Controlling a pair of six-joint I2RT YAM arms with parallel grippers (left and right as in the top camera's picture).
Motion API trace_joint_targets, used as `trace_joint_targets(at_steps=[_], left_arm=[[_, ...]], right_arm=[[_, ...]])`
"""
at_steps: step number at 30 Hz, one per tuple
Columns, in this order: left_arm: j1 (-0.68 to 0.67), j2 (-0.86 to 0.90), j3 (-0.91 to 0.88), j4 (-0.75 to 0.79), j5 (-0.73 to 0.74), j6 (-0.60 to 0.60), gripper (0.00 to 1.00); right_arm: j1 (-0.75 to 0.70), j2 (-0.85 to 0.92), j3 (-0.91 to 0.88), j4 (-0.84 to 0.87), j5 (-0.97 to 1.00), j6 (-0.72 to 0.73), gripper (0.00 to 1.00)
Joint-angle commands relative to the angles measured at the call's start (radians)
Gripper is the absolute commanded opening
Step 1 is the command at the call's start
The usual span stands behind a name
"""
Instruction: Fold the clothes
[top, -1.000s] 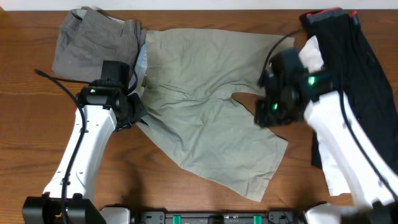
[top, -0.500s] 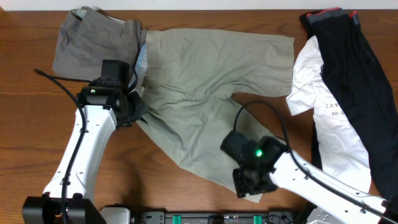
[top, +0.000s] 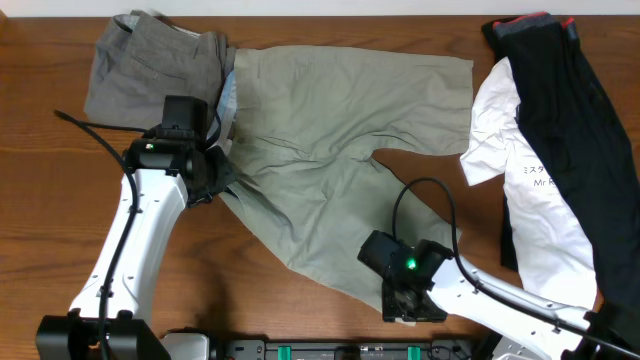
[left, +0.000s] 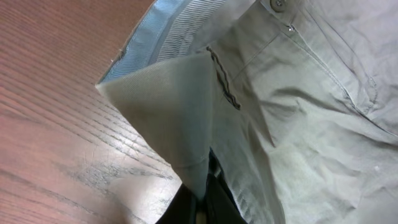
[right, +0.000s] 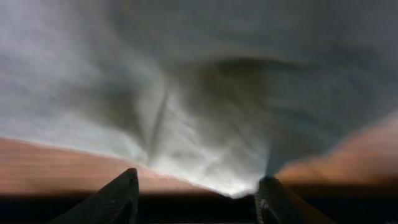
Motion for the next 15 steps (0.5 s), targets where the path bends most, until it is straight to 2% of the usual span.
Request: trace_joint_targets(at_steps=[1,3,7,10,12,13,15], left_arm=[[-0.004,-0.001,-0.006,0.002,-0.022,-0.016,0.06],[-0.004,-0.001,-0.006,0.002,-0.023,-0.016,0.06],[-0.004,-0.001,-0.006,0.001,-0.022,-0.016,0.06],[-0.004,-0.001,-0.006,0.002,-0.023,-0.016,0.06],[-0.004,-0.001,-0.006,0.002,-0.023,-0.016,0.06],[-0.004,-0.001,-0.006,0.002,-0.023,-0.016,0.06],[-0.004,-0.001,-0.006,0.003,-0.023,-0.016,0.06]], right_arm=[[0.006,0.018,-0.047,0.077,-0.028,0.021,0.55],[0.008,0.037,-0.074,0.134,-0.034,0.021,0.61],[0.005,0.114,-0.091,0.188,-0.058,0.021,0.53],[-0.001,0.155,-0.082,0.187,-0.068,0.021,0.34],[-0.017,0.161,-0.074,0.172,-0.076,0.021,0.07],[-0.026,0.161,-0.071,0.161,-0.077,0.021,0.01],[-0.050,0.160,-0.056,0.119,-0.082,0.022,0.01]])
